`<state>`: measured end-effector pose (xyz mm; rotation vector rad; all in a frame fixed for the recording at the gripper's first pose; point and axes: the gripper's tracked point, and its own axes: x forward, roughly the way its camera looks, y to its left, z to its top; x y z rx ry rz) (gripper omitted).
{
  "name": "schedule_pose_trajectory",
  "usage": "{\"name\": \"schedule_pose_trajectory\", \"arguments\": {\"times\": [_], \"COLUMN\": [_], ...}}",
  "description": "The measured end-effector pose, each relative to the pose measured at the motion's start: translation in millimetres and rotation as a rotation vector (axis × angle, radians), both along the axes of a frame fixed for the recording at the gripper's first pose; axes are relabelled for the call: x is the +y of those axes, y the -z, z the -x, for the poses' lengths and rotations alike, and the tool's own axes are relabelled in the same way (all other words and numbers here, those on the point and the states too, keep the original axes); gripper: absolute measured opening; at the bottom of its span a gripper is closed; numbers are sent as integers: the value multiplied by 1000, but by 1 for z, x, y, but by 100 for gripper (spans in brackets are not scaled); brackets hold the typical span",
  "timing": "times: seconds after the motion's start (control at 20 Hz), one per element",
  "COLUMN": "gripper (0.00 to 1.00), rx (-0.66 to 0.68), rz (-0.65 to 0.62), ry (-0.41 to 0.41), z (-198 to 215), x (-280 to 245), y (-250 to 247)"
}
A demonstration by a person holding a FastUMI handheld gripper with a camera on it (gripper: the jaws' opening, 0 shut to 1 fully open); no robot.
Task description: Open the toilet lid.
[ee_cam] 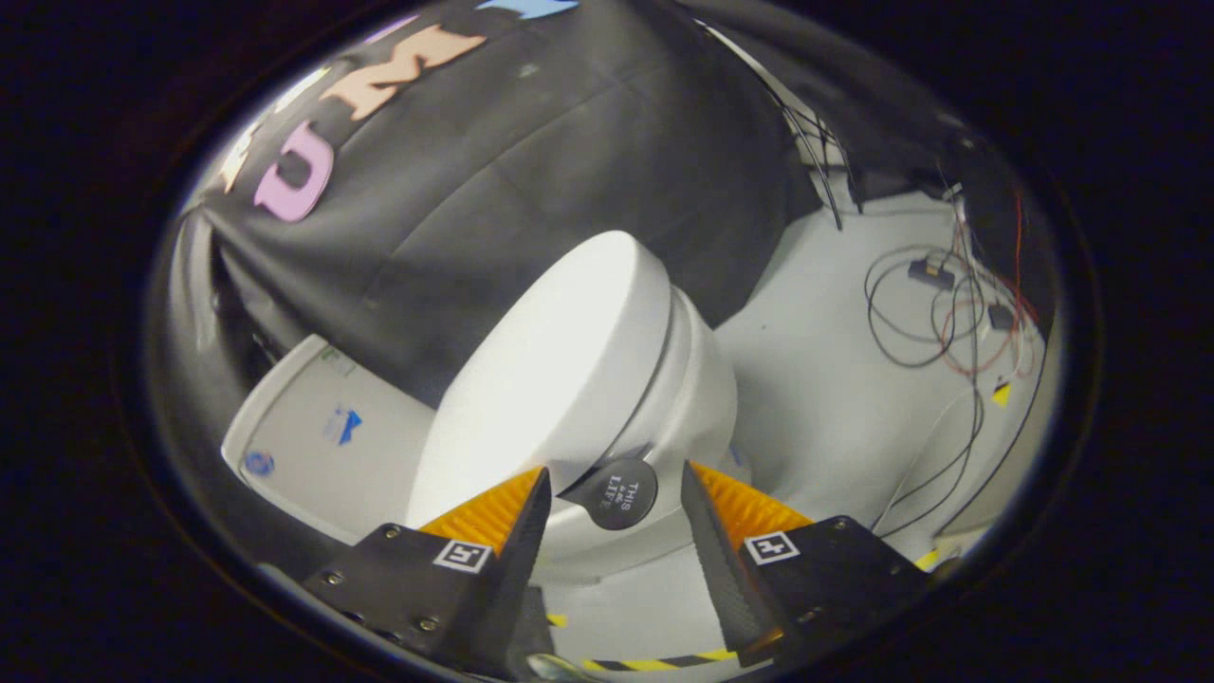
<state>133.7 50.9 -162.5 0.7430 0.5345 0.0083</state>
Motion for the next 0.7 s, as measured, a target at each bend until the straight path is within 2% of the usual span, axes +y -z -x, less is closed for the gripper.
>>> {"name": "schedule_pose_trajectory", "arguments": {"times": [0.05, 0.2, 0.35, 0.45, 0.55, 0.7], "gripper": [82, 47, 47, 47, 13, 12], "rx": [8, 11, 22, 29, 42, 9], "rz": [-53, -159, -205, -165, -226, -188], "ry": [10, 28, -27, -26, -9, -42], "z": [-1, -6, -5, 0, -3, -8], "x": [1, 4, 22, -1, 12, 18], "y": [2, 4, 4, -2, 4, 6]}}
